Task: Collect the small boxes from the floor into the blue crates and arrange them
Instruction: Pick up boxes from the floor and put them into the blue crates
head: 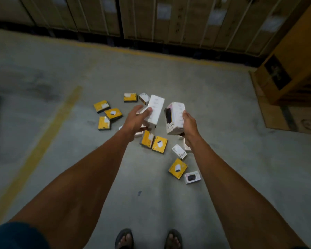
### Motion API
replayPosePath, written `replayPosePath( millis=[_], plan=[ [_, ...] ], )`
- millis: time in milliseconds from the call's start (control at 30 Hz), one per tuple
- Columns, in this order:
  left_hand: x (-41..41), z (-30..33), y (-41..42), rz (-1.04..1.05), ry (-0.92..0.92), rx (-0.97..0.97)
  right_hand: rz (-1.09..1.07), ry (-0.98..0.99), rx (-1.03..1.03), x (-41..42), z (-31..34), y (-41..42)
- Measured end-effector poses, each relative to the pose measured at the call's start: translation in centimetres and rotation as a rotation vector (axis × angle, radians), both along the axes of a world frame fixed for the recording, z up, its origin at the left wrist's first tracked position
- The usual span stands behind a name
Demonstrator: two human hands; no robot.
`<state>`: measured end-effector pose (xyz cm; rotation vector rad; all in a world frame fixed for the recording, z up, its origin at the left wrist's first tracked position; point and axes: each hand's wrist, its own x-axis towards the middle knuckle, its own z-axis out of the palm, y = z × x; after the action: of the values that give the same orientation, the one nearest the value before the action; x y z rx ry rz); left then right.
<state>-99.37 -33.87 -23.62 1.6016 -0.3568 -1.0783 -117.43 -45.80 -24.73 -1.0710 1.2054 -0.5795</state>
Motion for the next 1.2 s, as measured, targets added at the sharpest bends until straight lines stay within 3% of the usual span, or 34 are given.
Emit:
replayPosePath(
  millis=[133,267,500,800,1000,1200],
  plan=[
    [-0.5,13.9,1.7,0.079,0.132,-0.084,-0.099,-0.202,0.18,0.5,14.2,1.2],
    [-0.8,25.9,3.8,0.154,0.256,-0.177,-0.017,-0.355,0.217,1.2,26.2,3.0],
    [0.7,40.3,9.2,0.272,0.331,-0.367,0.101,-0.621,0.211,3.2,40.9,8.1],
    [8.3,46.9,19.5,0.306,0.276,-0.507,0.283,-0.742,0.153,9.3,49.0,15.3],
    [16.4,49.9,28.2,0.34,0.1,-0.521,0.433,-0.722,0.08,18.7,51.4,21.2],
    [24.0,50.8,36.3,0.418,0.078,-0.62,0.614,-0.72,0.095,29.6,51.7,27.8]
  ],
)
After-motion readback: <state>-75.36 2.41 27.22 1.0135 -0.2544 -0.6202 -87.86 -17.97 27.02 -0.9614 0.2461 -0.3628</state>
